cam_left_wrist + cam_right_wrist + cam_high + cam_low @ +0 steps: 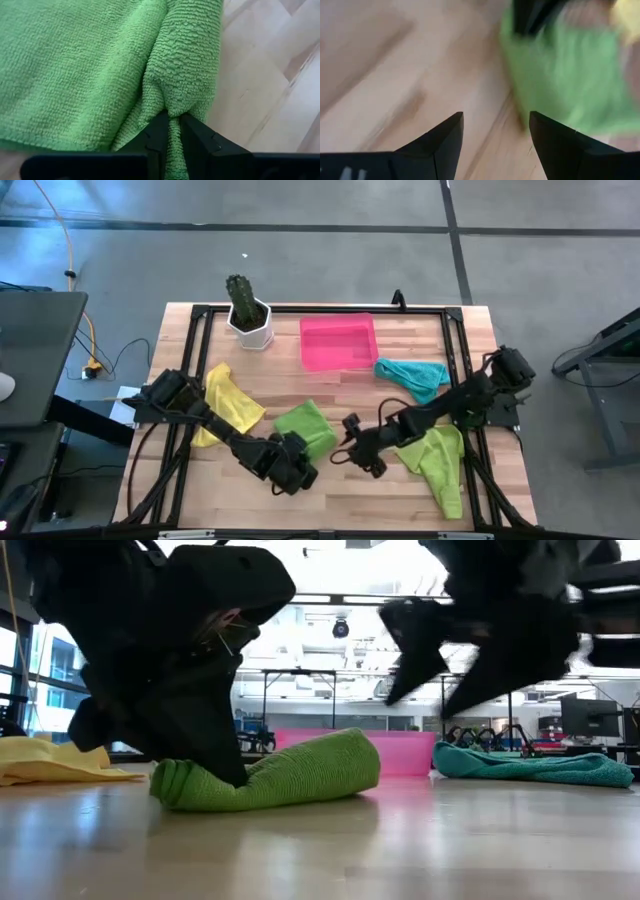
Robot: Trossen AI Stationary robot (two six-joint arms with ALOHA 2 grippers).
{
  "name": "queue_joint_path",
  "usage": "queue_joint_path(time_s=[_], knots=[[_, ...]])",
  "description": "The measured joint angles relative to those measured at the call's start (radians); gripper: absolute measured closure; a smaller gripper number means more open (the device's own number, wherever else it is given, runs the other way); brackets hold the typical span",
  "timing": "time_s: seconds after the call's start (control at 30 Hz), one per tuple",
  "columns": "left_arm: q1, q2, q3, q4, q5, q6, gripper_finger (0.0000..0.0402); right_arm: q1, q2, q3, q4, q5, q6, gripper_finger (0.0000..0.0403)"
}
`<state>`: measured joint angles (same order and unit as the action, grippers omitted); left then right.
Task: Roll microfiber towels into tight, uniform cylinder then place into a basket
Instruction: Roll the green microfiber cloth
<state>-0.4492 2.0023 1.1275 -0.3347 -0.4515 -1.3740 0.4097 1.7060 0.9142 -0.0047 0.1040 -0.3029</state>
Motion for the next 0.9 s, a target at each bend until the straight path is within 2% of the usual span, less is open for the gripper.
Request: queue_joint_path(time_s=[0.1, 0.37, 0.57, 0.9], knots=[[0.020, -0.002, 0.001, 0.009, 0.049, 0.027, 0.0360, -0.016, 0.022, -0.015, 0.112, -0.004, -0.053, 0.0183], [0.055, -0.002, 0.002, 0.031, 0.071, 0.106, 0.0355, -0.038, 0.113, -0.014, 0.208, -0.007, -0.125, 0.0183], [0.060, -0.001, 0.000, 0.048, 0.067, 0.136, 0.0355, -0.066, 0.154, -0.013, 0.219, 0.016, -0.128, 0.0183], [0.061, 0.000, 0.000, 0.055, 0.060, 0.139, 0.0355, -0.130, 0.162, -0.012, 0.168, -0.004, -0.125, 0.0183]])
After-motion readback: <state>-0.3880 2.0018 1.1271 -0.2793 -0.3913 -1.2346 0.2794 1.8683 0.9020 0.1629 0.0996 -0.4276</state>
